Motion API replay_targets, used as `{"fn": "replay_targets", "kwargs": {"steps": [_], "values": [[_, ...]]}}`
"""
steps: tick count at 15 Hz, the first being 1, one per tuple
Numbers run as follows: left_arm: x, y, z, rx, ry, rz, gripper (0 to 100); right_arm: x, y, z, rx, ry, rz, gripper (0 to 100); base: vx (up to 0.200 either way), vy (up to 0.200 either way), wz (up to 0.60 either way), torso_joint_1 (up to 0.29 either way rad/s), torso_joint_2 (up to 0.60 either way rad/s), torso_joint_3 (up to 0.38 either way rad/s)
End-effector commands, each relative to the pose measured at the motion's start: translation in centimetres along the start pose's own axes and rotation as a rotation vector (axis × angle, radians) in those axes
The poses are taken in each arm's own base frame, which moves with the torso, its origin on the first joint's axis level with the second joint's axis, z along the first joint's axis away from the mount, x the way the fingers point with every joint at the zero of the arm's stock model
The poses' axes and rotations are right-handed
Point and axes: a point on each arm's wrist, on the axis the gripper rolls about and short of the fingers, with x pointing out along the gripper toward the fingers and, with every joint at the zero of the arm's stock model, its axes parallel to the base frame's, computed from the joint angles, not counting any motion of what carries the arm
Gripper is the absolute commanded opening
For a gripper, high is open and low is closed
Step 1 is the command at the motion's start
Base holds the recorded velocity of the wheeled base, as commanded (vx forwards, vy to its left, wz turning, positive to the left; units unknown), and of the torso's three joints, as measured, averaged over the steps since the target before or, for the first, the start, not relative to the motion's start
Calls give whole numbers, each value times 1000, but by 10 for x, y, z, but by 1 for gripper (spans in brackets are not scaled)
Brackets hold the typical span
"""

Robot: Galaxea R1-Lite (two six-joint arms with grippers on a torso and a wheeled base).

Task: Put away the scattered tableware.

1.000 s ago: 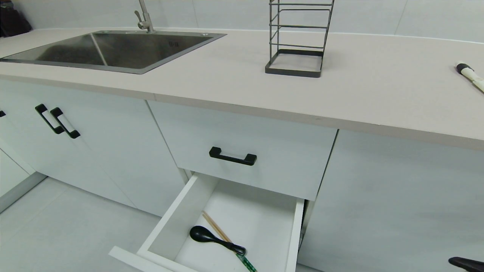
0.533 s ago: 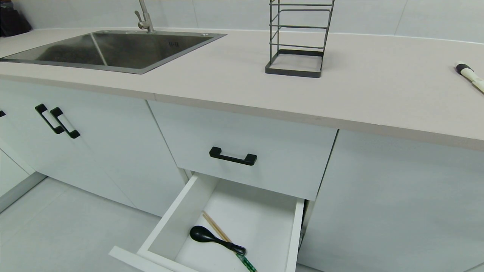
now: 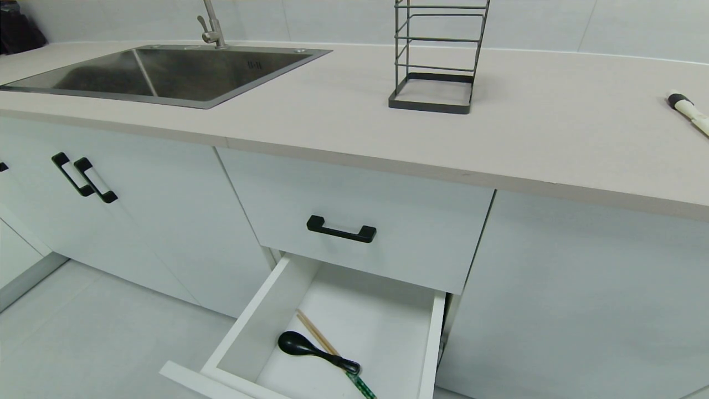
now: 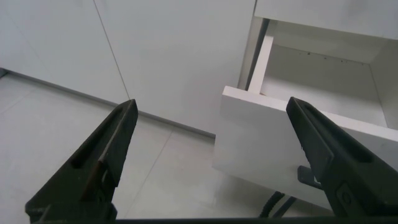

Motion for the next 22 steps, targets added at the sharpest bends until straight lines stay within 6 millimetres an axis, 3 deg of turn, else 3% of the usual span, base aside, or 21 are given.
{"fn": "replay_targets", "kwargs": {"steps": [1, 5, 7, 8, 10, 13, 16, 22], "values": [[0, 0, 0, 1, -1, 1, 100, -8, 3, -4, -20, -95, -27, 100, 0, 0, 0, 0, 0, 0], [0, 0, 1, 16, -9, -13, 100, -7, 0, -8, 36, -50, -158, 100, 0, 0, 0, 0, 0, 0], [-1, -1, 11, 48, -112, -24, 100, -8, 0, -8, 102, -53, -175, 100, 0, 0, 0, 0, 0, 0], [-4, -4, 27, 73, -265, -138, 100, -8, -1, -8, 131, -52, -195, 100, 0, 0, 0, 0, 0, 0], [-6, -6, 33, 52, -267, -234, 100, -8, -1, -8, 131, -48, -204, 100, 0, 0, 0, 0, 0, 0], [-3, -11, 65, 19, -35, -428, 100, -8, -1, -8, 128, -51, -208, 100, 0, 0, 0, 0, 0, 0], [14, -15, 59, -37, 208, -562, 100, -8, -1, -8, 128, -51, -201, 100, 0, 0, 0, 0, 0, 0], [33, -16, 42, -102, 507, -558, 100, -8, -1, -8, 129, -51, -203, 100, 0, 0, 0, 0, 0, 0]]}}
